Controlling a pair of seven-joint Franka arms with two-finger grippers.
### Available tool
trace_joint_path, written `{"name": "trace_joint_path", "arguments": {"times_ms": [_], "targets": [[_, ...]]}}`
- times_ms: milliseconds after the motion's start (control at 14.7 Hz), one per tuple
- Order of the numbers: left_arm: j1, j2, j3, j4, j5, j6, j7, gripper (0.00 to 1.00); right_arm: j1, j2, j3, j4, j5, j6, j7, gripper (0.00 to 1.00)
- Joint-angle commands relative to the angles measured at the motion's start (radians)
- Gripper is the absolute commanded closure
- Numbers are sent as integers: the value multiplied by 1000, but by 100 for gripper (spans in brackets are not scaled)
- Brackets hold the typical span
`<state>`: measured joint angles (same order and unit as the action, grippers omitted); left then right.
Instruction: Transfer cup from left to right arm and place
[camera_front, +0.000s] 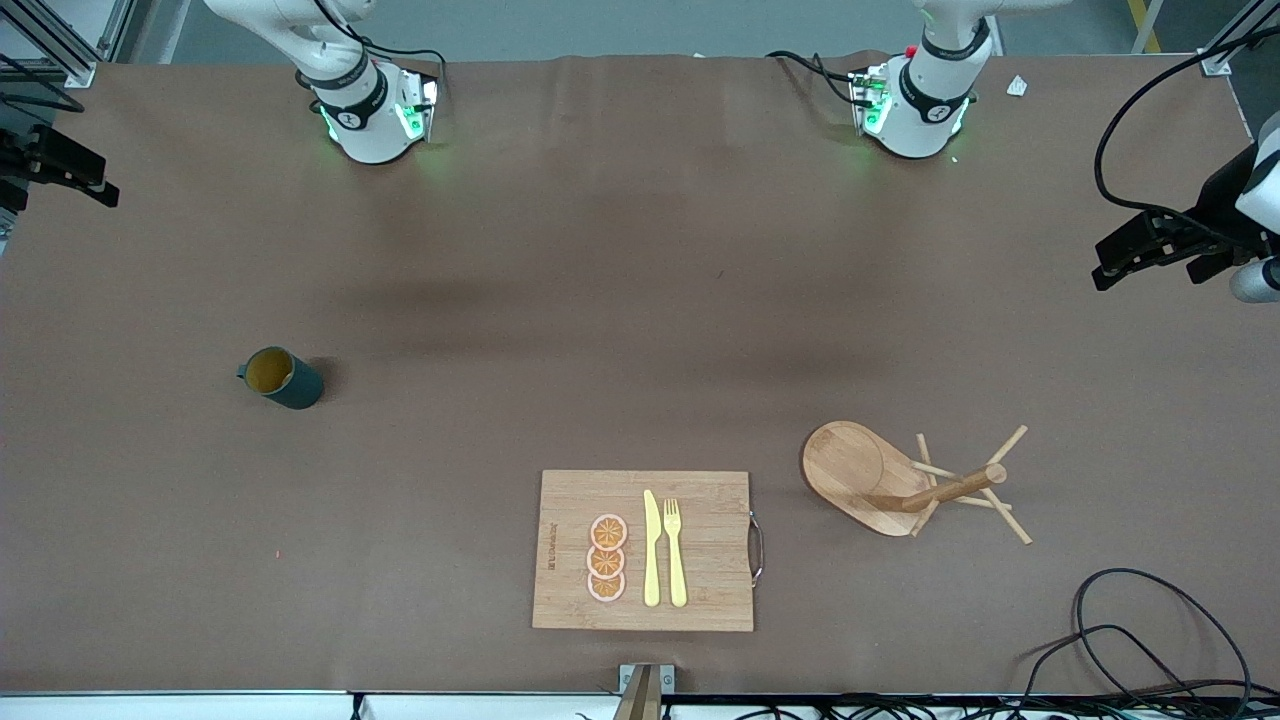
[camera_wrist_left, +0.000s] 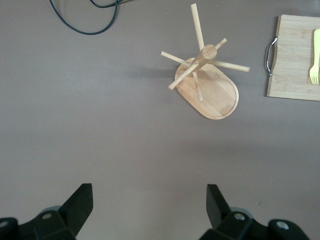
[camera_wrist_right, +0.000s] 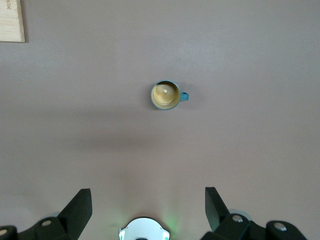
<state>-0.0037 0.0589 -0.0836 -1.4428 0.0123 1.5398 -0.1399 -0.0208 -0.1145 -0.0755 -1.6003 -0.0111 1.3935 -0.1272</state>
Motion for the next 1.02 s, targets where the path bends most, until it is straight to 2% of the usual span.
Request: {"name": "trace_joint_path", "arguments": {"times_ms": [0, 954], "targets": [[-1, 6, 4, 19, -11, -18, 9, 0, -11, -19, 5, -27, 10, 13, 1, 0], [-2, 4, 4, 19, -12, -18, 14, 0, -27, -17, 5, -21, 22, 29, 6, 0]]}}
